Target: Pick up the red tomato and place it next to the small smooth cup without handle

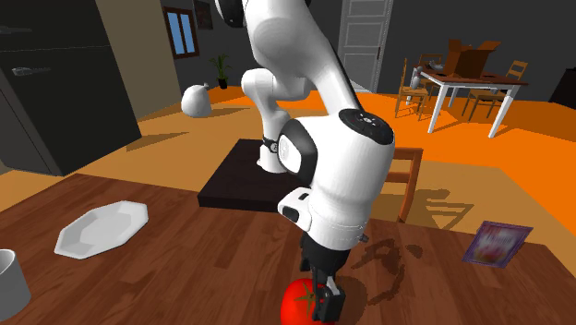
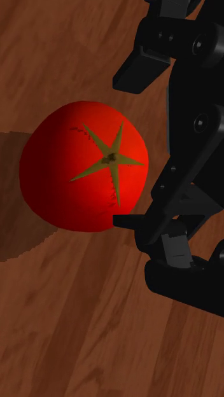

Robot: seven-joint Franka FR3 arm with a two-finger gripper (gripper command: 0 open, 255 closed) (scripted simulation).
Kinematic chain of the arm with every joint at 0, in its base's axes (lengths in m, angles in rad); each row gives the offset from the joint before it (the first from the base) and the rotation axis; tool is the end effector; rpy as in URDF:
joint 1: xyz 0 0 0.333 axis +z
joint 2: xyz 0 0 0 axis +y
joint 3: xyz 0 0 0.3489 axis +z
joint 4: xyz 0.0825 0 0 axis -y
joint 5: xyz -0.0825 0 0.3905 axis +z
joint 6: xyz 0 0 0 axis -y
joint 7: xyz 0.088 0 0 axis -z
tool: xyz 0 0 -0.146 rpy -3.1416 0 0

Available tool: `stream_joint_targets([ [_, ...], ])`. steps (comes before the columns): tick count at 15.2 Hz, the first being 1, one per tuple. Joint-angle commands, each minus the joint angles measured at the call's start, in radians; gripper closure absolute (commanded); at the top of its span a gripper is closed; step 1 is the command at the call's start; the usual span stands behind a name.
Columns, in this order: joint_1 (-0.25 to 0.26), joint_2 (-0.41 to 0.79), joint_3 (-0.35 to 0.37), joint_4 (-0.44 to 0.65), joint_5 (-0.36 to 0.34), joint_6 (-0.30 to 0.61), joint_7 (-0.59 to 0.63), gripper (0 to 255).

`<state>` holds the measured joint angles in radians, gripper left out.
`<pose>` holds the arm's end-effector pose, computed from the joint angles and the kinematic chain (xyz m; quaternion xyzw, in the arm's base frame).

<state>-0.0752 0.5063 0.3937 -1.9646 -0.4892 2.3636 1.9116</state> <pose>0.6041 0.1735 0.2111 0.8020 -0.5926 0.0552 0.0502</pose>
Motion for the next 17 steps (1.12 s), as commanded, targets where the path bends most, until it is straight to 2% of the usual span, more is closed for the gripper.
stream_joint_targets([
  [1, 0.0, 0.001, 0.0, 0.0, -0.001, 0.001, 0.001, 0],
  [5, 0.0, 0.001, 0.0, 0.0, -0.001, 0.001, 0.001, 0],
  [6, 0.0, 0.001, 0.0, 0.0, -0.001, 0.001, 0.001, 255],
  [17, -0.006, -0.019, 0.008, -0.001, 0.013, -0.016, -0.01, 255],
])
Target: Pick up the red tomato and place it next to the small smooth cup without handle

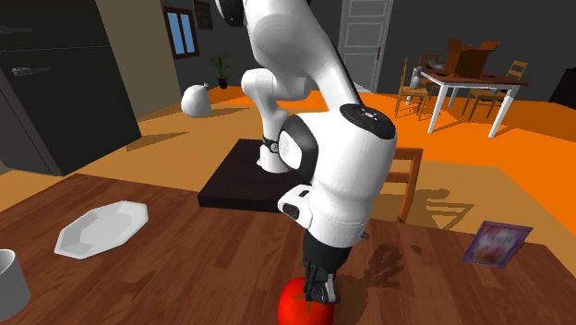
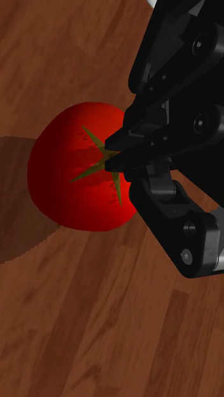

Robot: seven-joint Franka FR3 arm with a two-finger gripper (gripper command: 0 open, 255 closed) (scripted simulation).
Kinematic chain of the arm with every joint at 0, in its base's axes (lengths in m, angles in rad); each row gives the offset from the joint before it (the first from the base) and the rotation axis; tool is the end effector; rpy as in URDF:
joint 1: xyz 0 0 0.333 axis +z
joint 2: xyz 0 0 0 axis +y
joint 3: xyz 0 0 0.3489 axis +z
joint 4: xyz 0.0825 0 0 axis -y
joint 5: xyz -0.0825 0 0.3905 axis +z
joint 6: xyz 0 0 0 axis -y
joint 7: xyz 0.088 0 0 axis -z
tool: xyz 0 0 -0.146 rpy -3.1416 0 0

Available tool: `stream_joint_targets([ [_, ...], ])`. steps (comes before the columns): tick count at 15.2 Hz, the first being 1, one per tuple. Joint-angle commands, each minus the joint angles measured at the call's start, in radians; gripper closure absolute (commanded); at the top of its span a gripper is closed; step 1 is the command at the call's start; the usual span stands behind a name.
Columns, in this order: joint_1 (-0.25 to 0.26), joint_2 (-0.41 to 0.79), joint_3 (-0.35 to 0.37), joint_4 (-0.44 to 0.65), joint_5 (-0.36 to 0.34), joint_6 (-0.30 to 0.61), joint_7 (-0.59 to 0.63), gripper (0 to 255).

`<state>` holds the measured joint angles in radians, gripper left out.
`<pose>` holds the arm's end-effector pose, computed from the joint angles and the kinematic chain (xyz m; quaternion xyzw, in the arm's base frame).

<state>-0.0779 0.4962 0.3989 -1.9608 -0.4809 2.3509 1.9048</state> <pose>0.6048 0.1740 0.2181 0.8020 -0.5926 0.0553 0.0502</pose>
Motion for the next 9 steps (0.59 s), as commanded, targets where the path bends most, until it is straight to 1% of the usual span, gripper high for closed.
stream_joint_targets([
  [1, -0.006, -0.019, 0.007, -0.004, 0.011, -0.012, -0.009, 255],
  [9, -0.027, -0.093, 0.037, 0.004, 0.066, -0.085, -0.053, 255],
])
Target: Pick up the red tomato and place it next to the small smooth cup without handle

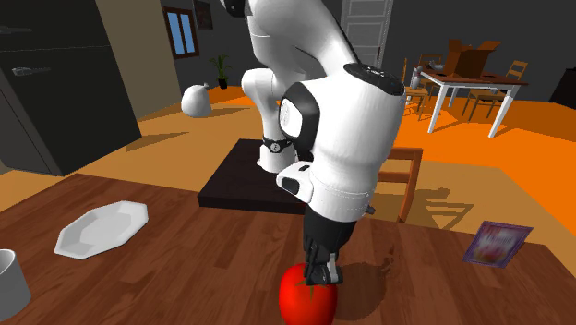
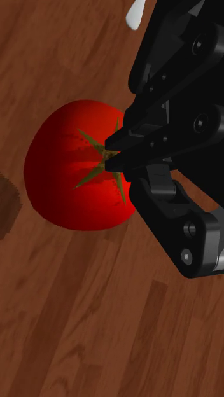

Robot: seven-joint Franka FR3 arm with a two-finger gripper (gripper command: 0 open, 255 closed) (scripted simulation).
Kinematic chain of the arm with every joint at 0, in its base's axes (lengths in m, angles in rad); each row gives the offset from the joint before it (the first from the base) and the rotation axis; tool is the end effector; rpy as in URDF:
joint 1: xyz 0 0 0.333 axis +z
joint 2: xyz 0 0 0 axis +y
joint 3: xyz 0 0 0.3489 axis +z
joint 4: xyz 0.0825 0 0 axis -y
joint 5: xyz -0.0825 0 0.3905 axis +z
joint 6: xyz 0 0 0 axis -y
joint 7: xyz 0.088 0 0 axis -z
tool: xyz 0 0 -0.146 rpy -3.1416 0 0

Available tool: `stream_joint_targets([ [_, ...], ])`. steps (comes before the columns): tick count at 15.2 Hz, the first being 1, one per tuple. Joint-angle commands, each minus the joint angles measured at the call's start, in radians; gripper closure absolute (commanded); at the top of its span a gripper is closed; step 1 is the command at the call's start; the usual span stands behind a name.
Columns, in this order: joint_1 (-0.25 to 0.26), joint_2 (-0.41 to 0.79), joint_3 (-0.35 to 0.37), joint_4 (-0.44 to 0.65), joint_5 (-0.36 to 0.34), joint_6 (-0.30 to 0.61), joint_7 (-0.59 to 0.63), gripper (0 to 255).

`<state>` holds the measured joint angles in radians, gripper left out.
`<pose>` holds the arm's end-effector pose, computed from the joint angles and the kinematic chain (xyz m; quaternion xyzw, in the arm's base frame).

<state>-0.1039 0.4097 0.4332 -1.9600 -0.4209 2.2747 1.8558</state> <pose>0.6017 0.1727 0.2661 0.8020 -0.5926 0.0554 0.0501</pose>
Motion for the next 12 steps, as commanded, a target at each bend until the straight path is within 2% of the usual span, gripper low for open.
stream_joint_targets([
  [1, -0.003, -0.016, 0.006, 0.005, 0.012, -0.019, -0.009, 255],
  [12, -0.023, -0.103, 0.035, 0.042, 0.079, -0.129, -0.065, 255],
])
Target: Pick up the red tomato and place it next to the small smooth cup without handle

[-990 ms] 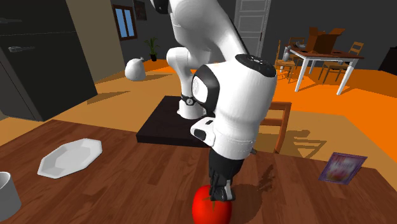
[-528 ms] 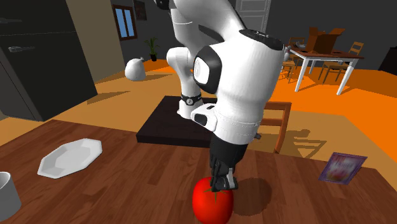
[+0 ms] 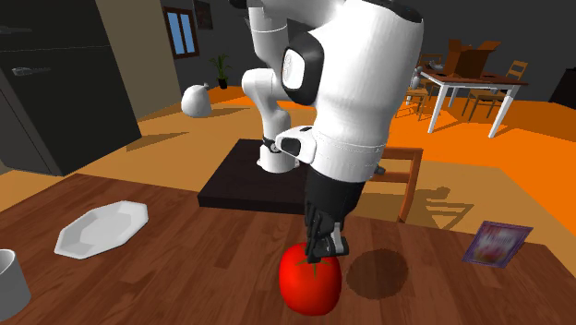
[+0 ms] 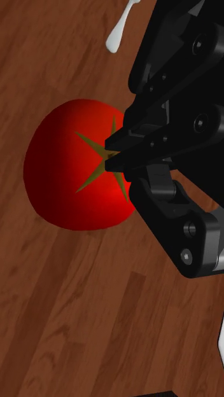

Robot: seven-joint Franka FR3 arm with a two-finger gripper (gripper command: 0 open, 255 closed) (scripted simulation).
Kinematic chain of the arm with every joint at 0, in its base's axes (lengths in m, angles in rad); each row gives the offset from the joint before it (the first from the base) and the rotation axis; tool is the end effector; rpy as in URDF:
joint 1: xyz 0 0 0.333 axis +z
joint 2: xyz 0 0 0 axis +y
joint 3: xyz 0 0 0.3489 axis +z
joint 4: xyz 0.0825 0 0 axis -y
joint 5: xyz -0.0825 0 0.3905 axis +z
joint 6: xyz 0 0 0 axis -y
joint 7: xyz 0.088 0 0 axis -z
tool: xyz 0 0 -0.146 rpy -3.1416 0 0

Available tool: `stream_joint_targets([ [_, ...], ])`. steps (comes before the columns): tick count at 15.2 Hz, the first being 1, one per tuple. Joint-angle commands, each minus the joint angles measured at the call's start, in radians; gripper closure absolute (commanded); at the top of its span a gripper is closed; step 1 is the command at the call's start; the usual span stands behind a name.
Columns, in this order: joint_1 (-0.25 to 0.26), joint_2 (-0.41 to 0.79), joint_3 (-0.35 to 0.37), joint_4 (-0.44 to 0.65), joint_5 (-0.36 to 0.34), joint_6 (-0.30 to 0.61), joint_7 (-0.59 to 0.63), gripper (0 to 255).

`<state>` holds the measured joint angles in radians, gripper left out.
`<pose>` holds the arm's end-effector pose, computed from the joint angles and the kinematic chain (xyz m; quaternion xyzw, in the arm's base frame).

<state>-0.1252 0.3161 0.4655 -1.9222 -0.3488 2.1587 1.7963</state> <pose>0.5998 0.1730 0.3293 0.8019 -0.5927 0.0554 0.0501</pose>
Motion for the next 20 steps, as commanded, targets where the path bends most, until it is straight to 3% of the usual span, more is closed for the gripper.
stream_joint_targets([
  [1, -0.003, -0.016, 0.005, 0.009, 0.013, -0.023, -0.01, 255],
  [14, -0.013, -0.091, 0.023, 0.091, 0.071, -0.165, -0.063, 255],
  [20, -0.11, -0.156, -0.025, 0.01, 0.104, -0.115, -0.21, 255],
])
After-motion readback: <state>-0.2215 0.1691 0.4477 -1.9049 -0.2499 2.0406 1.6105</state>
